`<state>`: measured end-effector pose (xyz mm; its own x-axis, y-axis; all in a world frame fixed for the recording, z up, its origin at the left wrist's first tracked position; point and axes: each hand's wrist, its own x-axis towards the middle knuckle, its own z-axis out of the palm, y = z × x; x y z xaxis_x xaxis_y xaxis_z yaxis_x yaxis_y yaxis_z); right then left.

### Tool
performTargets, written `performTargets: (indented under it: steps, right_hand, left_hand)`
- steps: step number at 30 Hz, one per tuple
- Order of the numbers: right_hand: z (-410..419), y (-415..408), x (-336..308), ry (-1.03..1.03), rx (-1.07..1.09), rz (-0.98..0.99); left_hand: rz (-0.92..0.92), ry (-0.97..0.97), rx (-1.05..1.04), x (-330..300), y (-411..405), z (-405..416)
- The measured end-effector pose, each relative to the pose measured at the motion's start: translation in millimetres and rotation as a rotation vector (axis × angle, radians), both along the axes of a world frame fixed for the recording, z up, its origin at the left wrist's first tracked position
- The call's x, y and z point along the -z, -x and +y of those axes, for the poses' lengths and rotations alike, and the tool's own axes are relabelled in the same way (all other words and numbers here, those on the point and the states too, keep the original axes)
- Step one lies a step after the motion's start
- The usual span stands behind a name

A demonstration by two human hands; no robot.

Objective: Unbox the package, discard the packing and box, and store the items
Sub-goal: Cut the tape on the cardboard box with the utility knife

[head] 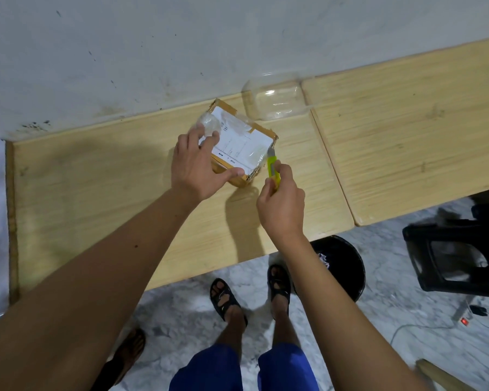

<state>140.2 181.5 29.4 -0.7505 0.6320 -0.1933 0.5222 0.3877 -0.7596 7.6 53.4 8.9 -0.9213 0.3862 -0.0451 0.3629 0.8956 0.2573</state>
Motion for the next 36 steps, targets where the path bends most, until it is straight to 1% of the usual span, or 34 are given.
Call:
performTargets:
  steps: [7,11,16,20,24,28,29,31,34,36]
  right_hand:
    - [-12.6,-11.4,-1.9,0.017,-0.032,-0.033]
    - [-14.5,-17.3,0.2,0.024,-0.033,-0.005]
    - [-20.0,-31.5,-3.9,0.029,-0.089,-0.021]
    - [-10.6,-39.4,-5.9,0.074,-0.033,0.001]
    - [-0.4,-41.9,-10.0,0.244,0.099,0.056]
    - [11.3,-36.8,-14.2,0.324,0.246,0.126]
    - [14.1,-33.7,-16.0,0.377,0.26,0.142]
    - [18.2,-28.6,-19.1,0.544,0.288,0.189]
    - [23.9,-25.9,-29.5,0.79,0.257,0.249]
    - [27.1,-27.5,-34.4,0.869,0.172,0.297]
  left_hand:
    - [0.004,-0.002,-0.005,-2.4,-0.1,0.0]
    - [0.01,-0.016,-0.005,-1.3,-2.6,-1.5]
    - [-0.005,-0.023,-0.012,-0.6,-1.5,-0.7]
    - [-0.004,-0.029,-0.008,1.3,0.8,0.1]
    - [-0.02,-0.042,-0.016,0.6,2.0,-0.1]
    - [-0.026,-0.057,-0.013,-1.2,1.3,0.4]
    - [-0.029,-0.065,-0.013,-1.4,0.8,1.1]
    - [-0.043,-0.076,-0.021,-1.1,0.4,1.5]
    - [-0.068,-0.093,-0.035,-0.9,1.1,1.5]
    - [-0.096,-0.123,-0.048,-1.2,1.4,1.9]
